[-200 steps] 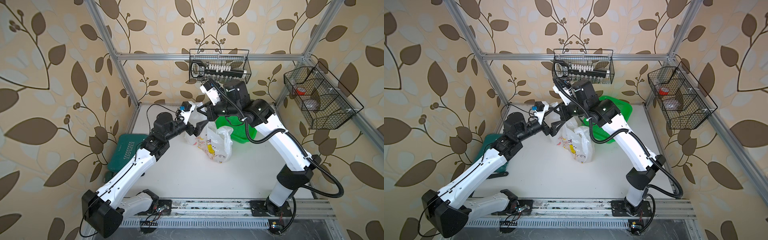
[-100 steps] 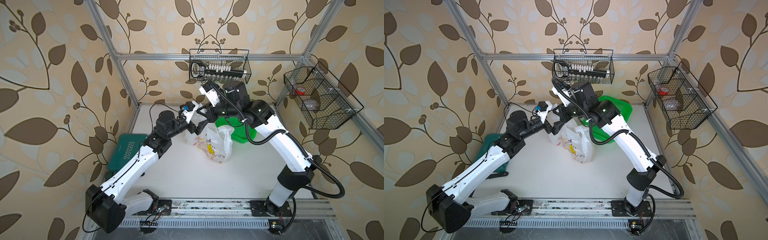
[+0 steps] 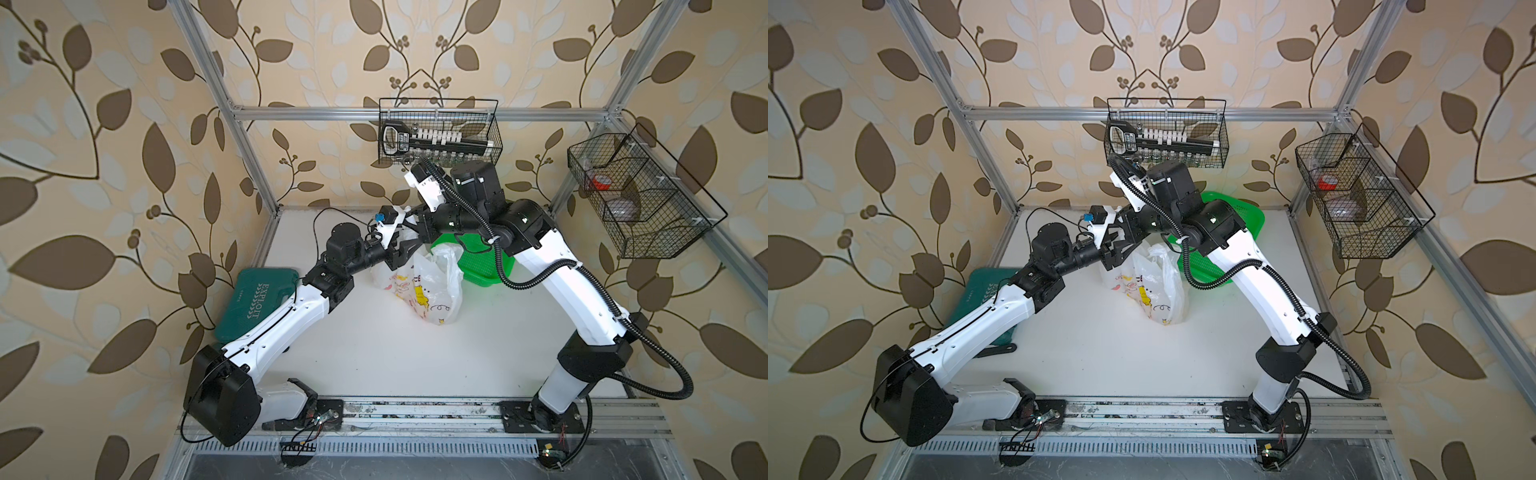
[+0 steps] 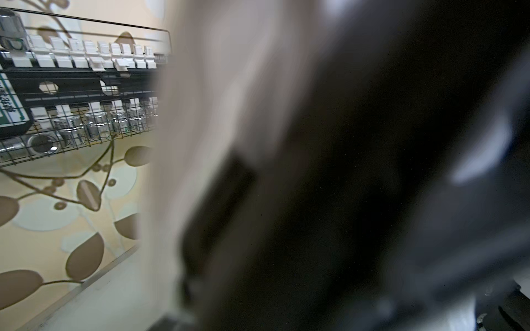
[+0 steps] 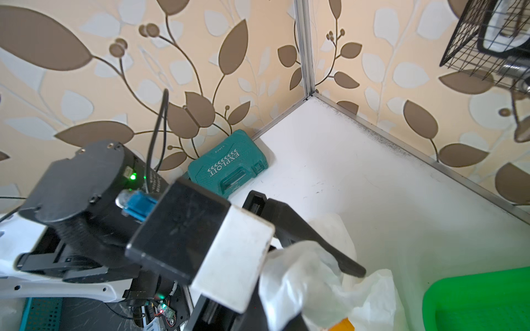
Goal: Place the pears into plastic bags & tie knots
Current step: Tie the plastic bag at the center of the board.
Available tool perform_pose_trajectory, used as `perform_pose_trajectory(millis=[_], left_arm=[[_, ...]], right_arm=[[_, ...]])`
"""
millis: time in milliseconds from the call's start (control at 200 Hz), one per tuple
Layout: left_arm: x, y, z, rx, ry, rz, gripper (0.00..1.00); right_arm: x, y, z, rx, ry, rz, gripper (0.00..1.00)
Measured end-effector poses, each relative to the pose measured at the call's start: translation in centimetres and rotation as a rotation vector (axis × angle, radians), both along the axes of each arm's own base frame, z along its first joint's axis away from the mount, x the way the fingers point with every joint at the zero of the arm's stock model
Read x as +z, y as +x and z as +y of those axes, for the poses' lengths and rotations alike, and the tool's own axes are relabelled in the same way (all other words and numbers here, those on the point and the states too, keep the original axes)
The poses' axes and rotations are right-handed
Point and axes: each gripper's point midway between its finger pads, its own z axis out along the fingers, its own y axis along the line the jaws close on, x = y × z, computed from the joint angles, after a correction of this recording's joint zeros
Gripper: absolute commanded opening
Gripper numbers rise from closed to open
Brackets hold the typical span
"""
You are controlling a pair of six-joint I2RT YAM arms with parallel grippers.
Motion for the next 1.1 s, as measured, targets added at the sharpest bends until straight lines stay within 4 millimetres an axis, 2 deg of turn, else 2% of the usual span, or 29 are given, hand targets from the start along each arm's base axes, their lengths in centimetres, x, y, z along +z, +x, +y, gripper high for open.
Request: perform_pose_trajectory(millis=[225, 490, 600, 690, 825, 1040, 1100], left_arm=[[-0.6, 0.3, -0.4, -0.013, -0.05, 0.033, 0.69], [-0.9, 1.5, -1.4, -0.019, -0.092, 0.05, 0.74], [-0.5, 2.1, -2.0, -0.025, -0.107, 0.047, 0.67], [-0.4, 2.5, -2.2, -0.027, -0.121, 0.052, 0.55], [-0.9, 3.0, -2.5, -0.027, -0.124, 0.062, 0.57], [-3.9, 2.8, -3.7, -0.053, -0.086, 0.147, 0.56], [-4.2, 2.7, -3.9, -0.06, -0.08, 0.16, 0.51]], right_arm=[[1.0, 0.1, -0.8, -0.019, 0.02, -0.021, 0.0], [-0.4, 0.7, -1.1, -0.04, -0.001, 0.003, 0.0], [-0.8, 0.9, -1.3, -0.052, -0.009, 0.009, 0.0], [-0.8, 1.1, -1.5, -0.06, -0.009, 0.008, 0.0], [-0.8, 1.4, -2.0, -0.074, -0.006, 0.014, 0.0], [1.1, 0.9, -1.9, -0.046, 0.057, -0.016, 0.0], [1.3, 0.8, -2.0, -0.043, 0.066, -0.017, 0.0]])
